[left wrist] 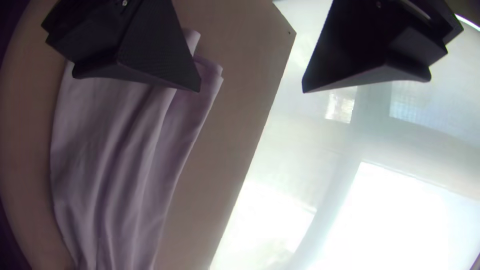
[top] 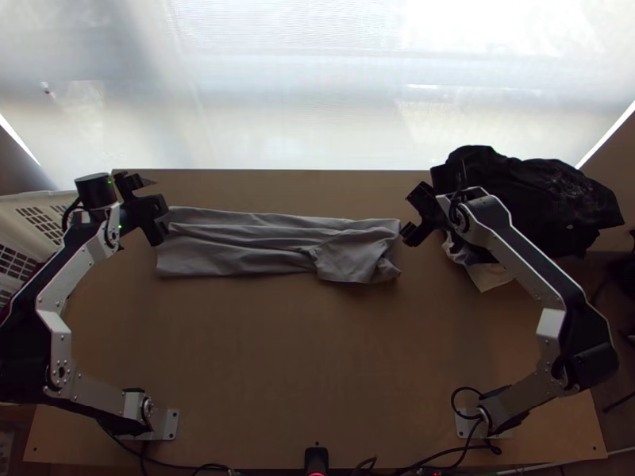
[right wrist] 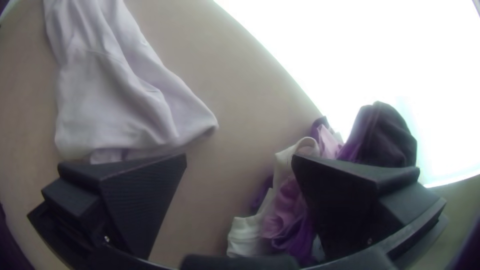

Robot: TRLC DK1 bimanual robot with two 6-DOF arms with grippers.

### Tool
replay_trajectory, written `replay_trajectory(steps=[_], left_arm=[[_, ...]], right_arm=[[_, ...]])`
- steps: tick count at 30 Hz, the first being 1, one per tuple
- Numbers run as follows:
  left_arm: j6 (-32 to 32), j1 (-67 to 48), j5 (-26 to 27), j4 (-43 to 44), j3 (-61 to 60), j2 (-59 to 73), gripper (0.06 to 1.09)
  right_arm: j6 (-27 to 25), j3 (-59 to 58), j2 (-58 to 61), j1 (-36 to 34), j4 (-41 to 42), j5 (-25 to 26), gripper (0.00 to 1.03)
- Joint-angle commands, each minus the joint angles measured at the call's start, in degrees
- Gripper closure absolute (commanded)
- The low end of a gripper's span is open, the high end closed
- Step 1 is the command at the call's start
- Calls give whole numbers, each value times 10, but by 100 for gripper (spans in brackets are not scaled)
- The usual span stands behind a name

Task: Fold the t-shirt

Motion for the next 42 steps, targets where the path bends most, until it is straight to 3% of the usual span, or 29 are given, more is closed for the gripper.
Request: replay_trajectory(steps=[1, 8, 12, 15, 18, 21, 23, 26, 31, 34, 42], left_arm=[[-99, 7, 10, -70, -27, -89, 10], [-78, -18, 14, -19, -188, -205, 10], [-32, -44, 19, 22, -269, -271, 10], [-3, -52, 29, 56, -304, -275, 10], [-42, -65, 32, 41, -301, -269, 10], [-23, -74, 49, 73, -337, -271, 10], [-5, -79, 52, 132, -367, -262, 10], [5, -89, 52, 120, -370, -257, 10], [19, -105, 54, 85, -370, -262, 10], [79, -107, 54, 70, -377, -240, 10], [144, -104, 20, 185, -413, -166, 10]], right_arm=[[18, -4, -36, 21, -7, 27, 10], [39, 23, 24, 151, 28, 79, 10], [37, 43, 71, 196, 76, 106, 10], [34, 67, 104, 220, 99, 117, 27], [34, 79, 120, 241, 117, 121, 58], [34, 76, 134, 263, 134, 124, 79], [33, 70, 142, 268, 150, 127, 91], [32, 69, 156, 271, 159, 127, 100], [33, 75, 177, 273, 163, 126, 100], [34, 76, 181, 273, 169, 126, 100], [35, 76, 183, 271, 177, 126, 100]])
